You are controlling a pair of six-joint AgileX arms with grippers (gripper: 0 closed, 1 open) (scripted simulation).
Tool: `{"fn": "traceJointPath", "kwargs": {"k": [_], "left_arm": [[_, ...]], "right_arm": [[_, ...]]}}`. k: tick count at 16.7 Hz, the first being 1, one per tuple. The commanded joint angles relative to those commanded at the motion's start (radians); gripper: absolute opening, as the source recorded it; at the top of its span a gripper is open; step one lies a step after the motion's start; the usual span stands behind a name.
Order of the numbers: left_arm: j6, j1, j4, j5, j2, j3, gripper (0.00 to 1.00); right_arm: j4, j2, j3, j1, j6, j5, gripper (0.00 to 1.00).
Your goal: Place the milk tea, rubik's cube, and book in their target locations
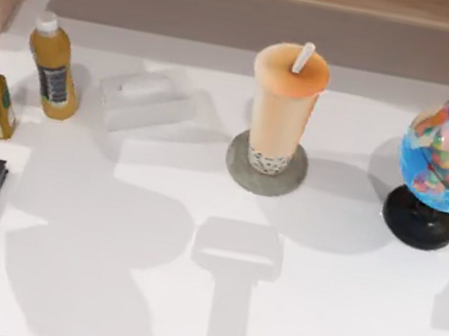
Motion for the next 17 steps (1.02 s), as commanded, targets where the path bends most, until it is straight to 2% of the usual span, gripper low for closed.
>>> {"fn": "traceJointPath", "kwargs": {"k": [5,12,15,17], "left_arm": [[0.446,-0.001,0.066,0.005,-0.275,-0.371,0.0],[1.165,0.098,0.138,0.132,-0.632,-0.975,0.0],[1.386,0.133,0.114,0.186,-0.695,-1.168,0.0],[1.492,0.147,0.077,0.195,-0.684,-1.262,0.0]], "right_arm": [[0.0,0.0,0.0,0.0,0.0,0.0,1.0],[0.0,0.0,0.0,0.0,0.0,0.0,1.0],[0.0,0.0,0.0,0.0,0.0,0.0,1.0],[0.0,0.0,0.0,0.0,0.0,0.0,1.0]]}}
